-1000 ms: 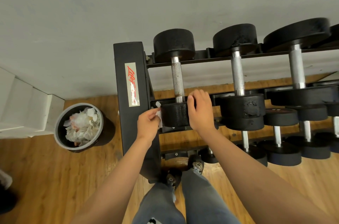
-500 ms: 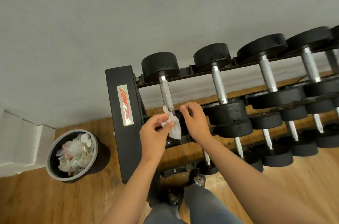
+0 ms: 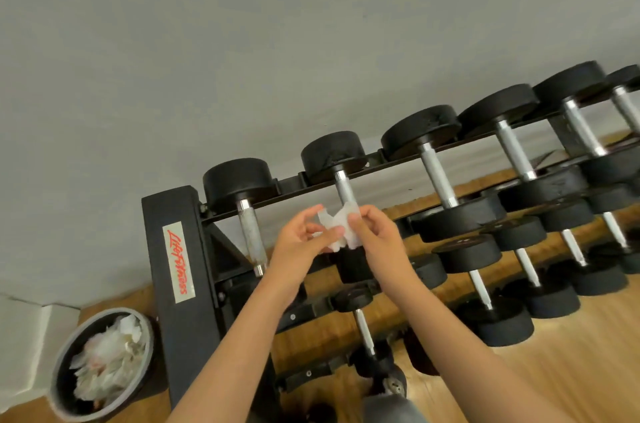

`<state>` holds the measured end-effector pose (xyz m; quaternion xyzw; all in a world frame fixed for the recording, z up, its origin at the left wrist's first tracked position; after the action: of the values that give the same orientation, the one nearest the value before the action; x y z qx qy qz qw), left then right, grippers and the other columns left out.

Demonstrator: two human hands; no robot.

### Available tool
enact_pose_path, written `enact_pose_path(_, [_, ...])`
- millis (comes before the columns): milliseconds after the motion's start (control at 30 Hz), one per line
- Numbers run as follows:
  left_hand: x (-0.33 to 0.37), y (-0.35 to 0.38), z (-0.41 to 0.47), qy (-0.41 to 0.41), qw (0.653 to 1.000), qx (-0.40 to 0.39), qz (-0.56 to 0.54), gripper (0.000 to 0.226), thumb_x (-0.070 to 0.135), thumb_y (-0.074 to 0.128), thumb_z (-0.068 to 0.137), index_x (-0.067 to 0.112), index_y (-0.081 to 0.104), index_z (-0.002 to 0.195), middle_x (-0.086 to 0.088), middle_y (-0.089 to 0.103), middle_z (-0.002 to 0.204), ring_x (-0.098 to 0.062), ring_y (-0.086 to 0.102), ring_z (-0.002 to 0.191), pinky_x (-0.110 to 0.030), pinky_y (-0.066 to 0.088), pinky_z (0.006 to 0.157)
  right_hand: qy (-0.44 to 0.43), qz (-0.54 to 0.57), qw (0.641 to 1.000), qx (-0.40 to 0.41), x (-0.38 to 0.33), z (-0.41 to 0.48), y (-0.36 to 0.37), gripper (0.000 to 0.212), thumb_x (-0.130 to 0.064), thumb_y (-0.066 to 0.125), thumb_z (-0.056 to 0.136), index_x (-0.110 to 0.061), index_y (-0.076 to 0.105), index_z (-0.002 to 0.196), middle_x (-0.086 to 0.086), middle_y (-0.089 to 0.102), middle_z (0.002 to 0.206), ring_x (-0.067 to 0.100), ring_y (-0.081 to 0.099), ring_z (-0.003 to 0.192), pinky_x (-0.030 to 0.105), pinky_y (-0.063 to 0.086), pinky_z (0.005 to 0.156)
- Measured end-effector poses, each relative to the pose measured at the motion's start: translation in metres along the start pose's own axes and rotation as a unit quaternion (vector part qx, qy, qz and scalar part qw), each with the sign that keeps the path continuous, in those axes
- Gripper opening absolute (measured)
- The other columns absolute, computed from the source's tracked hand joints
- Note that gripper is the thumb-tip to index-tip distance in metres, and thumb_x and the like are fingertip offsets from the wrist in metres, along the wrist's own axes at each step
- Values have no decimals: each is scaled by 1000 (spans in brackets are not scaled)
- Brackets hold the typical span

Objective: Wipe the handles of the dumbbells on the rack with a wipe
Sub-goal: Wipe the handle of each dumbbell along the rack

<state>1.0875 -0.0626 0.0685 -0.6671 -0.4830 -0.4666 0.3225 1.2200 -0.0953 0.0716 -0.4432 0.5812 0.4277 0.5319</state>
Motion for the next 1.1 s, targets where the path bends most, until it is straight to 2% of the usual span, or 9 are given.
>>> enact_pose_path(233, [19,73,31,-5,998,-55,33,9,14,70,85,14,63,89,-2,69,107,-22,65,104,-36,52,95,-15,-8,1000,-16,-24,31,-80,11,-20,51,98,-14,59,94,-3,61,81,5,61,72,17,50,65])
enact_pose_path(400, [29,103,40,-13,993,-86,79,31,25,74,82,23,59,109,2,71,103,-15,68,98,-31,53,92,-23,-34,997,-68,-33,54,-100,8,-22,53,97,-23,60,94,-12,65,82,5,63,79,19,53,72])
enact_pose_path(533, [37,106,42,0,992,-76,104,20,30,74,80,20,65,95,0,71,97,-16,68,91,-28,56,82,-23,-48,995,-83,-36,68,-99,11,-22,52,98,-22,62,94,-5,63,88,4,60,76,17,52,68])
enact_pose_path(633, [41,95,40,9,994,-72,85,29,42,69,74,15,64,82,-2,66,92,-17,65,86,-25,53,76,-6,-32,996,-85,-36,77,-95,8,-20,53,97,-19,60,93,2,60,90,4,59,74,15,49,62])
enact_pose_path(700, [43,85,40,3,996,-63,66,37,46,62,77,11,65,89,-3,66,90,-15,64,83,-22,51,72,8,-22,996,-85,-35,83,-90,5,-22,55,96,-20,59,95,5,60,93,10,61,78,16,50,61])
enact_pose_path(833, [50,63,42,3,998,-32,48,26,38,50,95,17,58,82,6,58,73,-6,55,66,-15,45,58,23,-17,997,-71,-38,95,-82,2,-23,59,94,-21,59,95,4,63,95,15,62,82,18,52,61])
enact_pose_path(967, [54,42,50,13,997,-22,66,22,36,52,96,17,63,95,3,65,92,-8,63,80,-19,49,66,11,-16,999,-44,-51,104,-78,6,-21,60,93,-15,60,96,8,63,99,19,64,86,26,54,59])
enact_pose_path(1033, [57,35,54,17,997,-37,69,35,47,55,89,18,67,105,0,70,101,-14,67,91,-26,52,76,8,-18,999,-25,-57,107,-78,7,-23,60,93,-17,60,96,13,60,98,22,61,80,34,52,57])
enact_pose_path(1100, [61,29,57,14,995,-61,76,45,52,52,86,15,69,106,0,73,98,-14,69,91,-26,52,80,3,-27,1000,-11,-62,111,-77,5,-23,61,93,-18,60,93,13,58,95,20,57,74,29,48,49])
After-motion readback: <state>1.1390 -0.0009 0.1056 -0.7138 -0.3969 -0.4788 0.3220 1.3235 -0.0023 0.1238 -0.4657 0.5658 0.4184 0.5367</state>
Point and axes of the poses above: each hand's wrist, its own z-axis towards the middle knuckle, its own y-axis out of the palm, x = y × z, the point moved 7 cm from there along z, towards the middle knuckle
